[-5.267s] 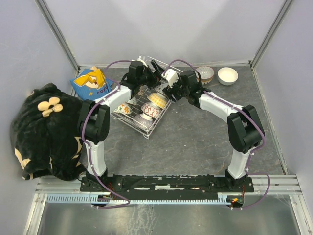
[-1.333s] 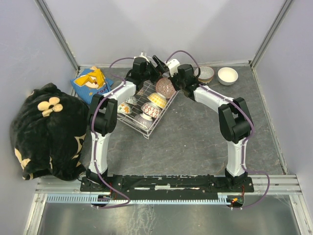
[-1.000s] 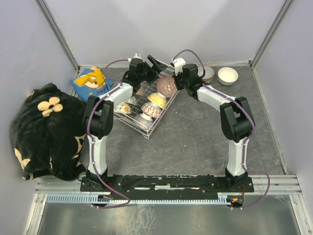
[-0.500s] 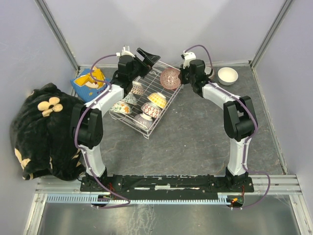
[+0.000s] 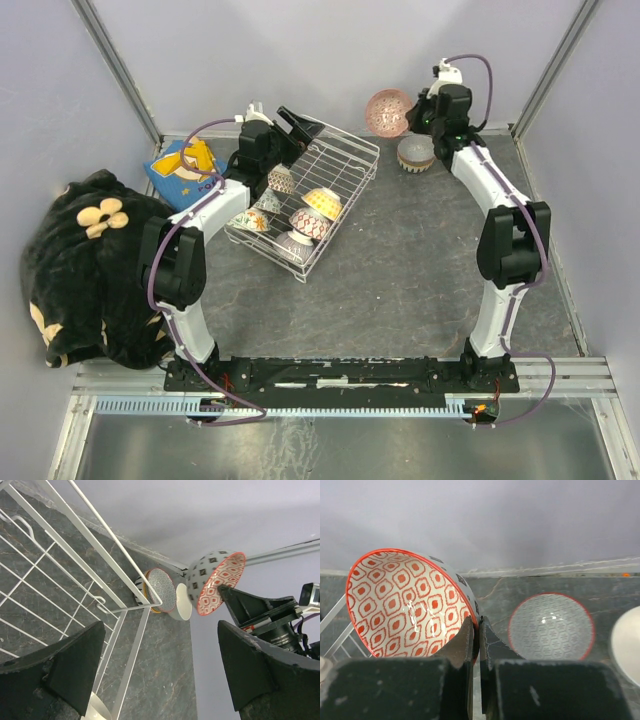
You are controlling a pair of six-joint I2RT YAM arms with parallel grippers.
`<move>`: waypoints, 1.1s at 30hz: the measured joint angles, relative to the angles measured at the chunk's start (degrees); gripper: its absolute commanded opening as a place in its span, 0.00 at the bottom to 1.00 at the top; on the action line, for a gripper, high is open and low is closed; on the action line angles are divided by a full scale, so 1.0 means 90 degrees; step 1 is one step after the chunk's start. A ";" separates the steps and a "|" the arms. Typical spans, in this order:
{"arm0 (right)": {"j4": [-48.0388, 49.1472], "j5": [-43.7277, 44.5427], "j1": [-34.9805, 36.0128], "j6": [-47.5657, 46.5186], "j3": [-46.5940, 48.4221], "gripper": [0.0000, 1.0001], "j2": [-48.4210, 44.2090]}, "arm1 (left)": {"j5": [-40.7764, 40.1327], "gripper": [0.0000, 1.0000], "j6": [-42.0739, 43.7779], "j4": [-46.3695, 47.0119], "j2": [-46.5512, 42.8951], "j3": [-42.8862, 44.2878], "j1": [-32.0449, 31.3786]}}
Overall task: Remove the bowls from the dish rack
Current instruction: Place the bowl with the bowl.
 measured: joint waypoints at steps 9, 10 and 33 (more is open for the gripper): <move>-0.0763 0.0148 -0.0359 0.0304 0.0379 0.01 -0.0024 | 0.0005 0.99 0.0019 0.0000 0.0000 -0.0046 0.0000; -0.0979 0.0146 -0.0389 0.0323 0.0549 0.01 0.0002 | 0.0007 0.99 0.0034 -0.0002 -0.0002 -0.0046 0.0000; -0.4177 0.0408 -0.0935 0.0253 0.2999 0.01 0.1751 | 0.0061 0.99 0.0578 -0.0471 -0.0119 -0.0015 -0.0046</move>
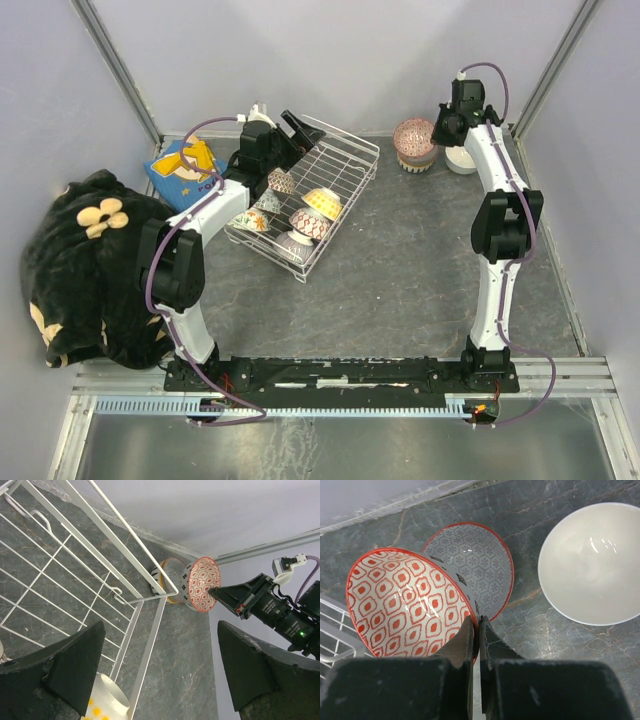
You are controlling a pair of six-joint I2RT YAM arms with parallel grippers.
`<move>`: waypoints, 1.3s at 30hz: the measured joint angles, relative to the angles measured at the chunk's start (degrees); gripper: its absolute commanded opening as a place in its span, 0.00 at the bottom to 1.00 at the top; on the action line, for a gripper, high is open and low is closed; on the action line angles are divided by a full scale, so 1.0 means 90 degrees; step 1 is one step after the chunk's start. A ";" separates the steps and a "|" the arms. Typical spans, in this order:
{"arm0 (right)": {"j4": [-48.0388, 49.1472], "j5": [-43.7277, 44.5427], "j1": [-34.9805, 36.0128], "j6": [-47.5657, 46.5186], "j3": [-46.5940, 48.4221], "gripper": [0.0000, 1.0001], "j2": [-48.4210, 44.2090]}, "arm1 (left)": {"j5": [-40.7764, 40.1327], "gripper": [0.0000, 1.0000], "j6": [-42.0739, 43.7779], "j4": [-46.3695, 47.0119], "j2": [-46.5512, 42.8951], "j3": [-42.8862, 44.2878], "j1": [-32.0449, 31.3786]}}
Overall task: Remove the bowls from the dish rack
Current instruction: Place the bowl with the bowl.
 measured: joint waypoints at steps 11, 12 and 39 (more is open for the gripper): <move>-0.0104 0.0168 -0.0134 0.0007 0.0352 0.01 0.0440 | -0.0010 0.99 0.0124 -0.0250 -0.0005 0.0080 -0.0051; -0.0107 0.0172 -0.0148 0.0007 0.0410 0.01 0.0495 | -0.0010 0.99 0.0126 -0.0257 -0.0005 0.0092 -0.0051; -0.0277 0.0163 -0.0243 0.0107 0.0903 0.02 0.1073 | -0.0010 0.99 0.0143 -0.0527 0.0024 0.0500 -0.0051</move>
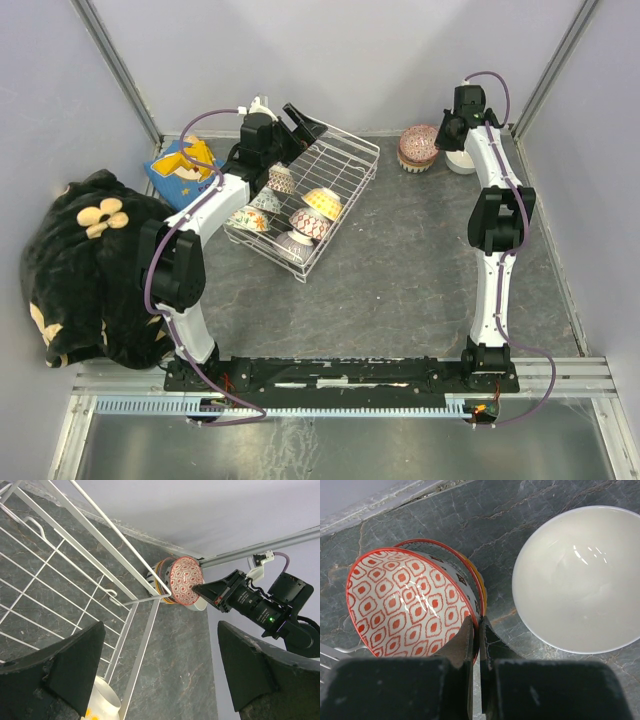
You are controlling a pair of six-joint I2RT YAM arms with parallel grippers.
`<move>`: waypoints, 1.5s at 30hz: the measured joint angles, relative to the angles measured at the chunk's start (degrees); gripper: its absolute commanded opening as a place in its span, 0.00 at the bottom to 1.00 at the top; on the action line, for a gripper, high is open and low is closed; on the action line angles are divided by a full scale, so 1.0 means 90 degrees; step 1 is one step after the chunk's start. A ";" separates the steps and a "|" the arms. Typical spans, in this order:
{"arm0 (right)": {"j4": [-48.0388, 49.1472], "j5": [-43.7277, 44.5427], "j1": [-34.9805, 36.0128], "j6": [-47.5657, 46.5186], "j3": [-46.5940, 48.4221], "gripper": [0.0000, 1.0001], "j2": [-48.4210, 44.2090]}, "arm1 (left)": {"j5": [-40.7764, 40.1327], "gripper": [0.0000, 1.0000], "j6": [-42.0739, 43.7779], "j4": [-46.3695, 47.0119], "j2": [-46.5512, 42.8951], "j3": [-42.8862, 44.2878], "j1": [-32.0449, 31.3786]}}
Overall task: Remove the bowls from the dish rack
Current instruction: Place the bowl with the bowl.
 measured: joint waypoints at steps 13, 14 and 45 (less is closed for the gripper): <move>0.0002 -0.0061 0.0000 0.0092 0.0117 0.20 0.0226 | 0.0002 0.99 0.0007 -0.0046 0.0073 0.0231 0.0000; 0.0005 -0.0070 0.0000 0.0095 0.0117 0.24 0.0226 | 0.0000 0.99 0.0015 -0.0044 0.0085 0.0243 0.0000; 0.2441 -0.0304 0.0607 -0.0697 -0.4226 0.66 -0.4170 | 0.0000 0.99 0.0515 -0.0928 0.0080 0.0393 -0.0002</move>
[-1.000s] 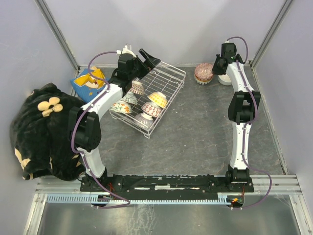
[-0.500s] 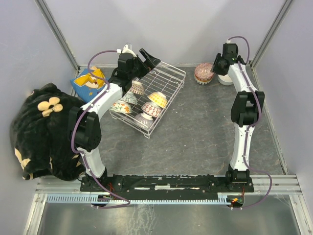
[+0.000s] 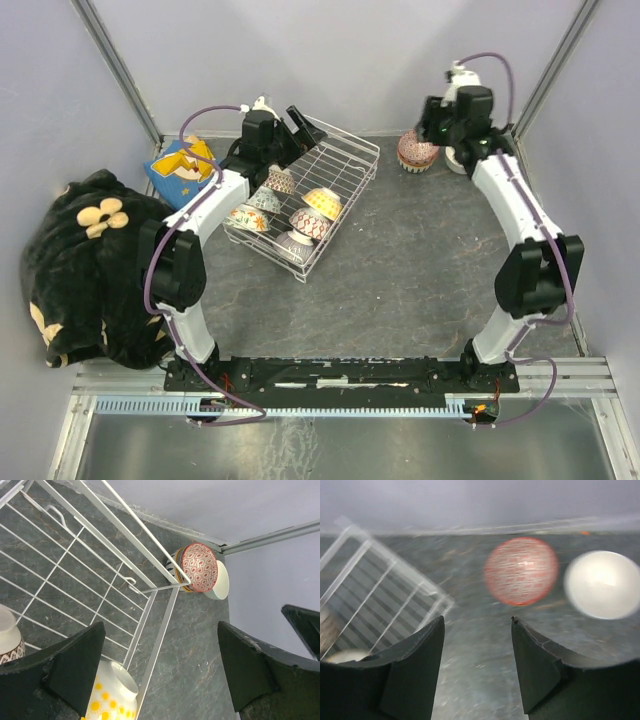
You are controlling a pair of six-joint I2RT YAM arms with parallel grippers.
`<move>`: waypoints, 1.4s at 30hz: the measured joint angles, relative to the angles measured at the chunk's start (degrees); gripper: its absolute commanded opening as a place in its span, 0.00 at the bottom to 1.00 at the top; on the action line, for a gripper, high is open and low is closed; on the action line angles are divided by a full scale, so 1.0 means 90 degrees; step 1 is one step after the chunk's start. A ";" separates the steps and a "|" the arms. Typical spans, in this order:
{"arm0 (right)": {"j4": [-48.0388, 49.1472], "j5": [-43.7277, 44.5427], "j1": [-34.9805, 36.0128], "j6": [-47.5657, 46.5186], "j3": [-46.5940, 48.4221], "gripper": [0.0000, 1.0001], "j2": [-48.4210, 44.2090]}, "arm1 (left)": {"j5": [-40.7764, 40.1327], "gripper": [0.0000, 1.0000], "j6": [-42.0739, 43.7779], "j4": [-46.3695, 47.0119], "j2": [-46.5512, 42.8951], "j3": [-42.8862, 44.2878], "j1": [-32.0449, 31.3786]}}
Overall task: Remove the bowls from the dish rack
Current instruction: Place the bowl with the bowl, then pick up the bowl from the dish rack.
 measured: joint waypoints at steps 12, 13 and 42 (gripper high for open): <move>0.0510 -0.0478 0.2637 -0.1207 -0.1506 0.71 -0.1086 | 0.0211 0.99 0.0053 -0.0248 -0.0588 -0.0551 -0.0005; 0.0493 -0.0459 0.2725 -0.1294 -0.1547 0.71 -0.1086 | 0.0253 0.99 0.0056 -0.0245 -0.0588 -0.0551 -0.0005; -0.0022 0.1450 0.4614 -0.2312 -0.0826 0.69 0.0248 | 0.0792 0.99 0.0053 -0.0228 0.0049 -0.0656 -0.0007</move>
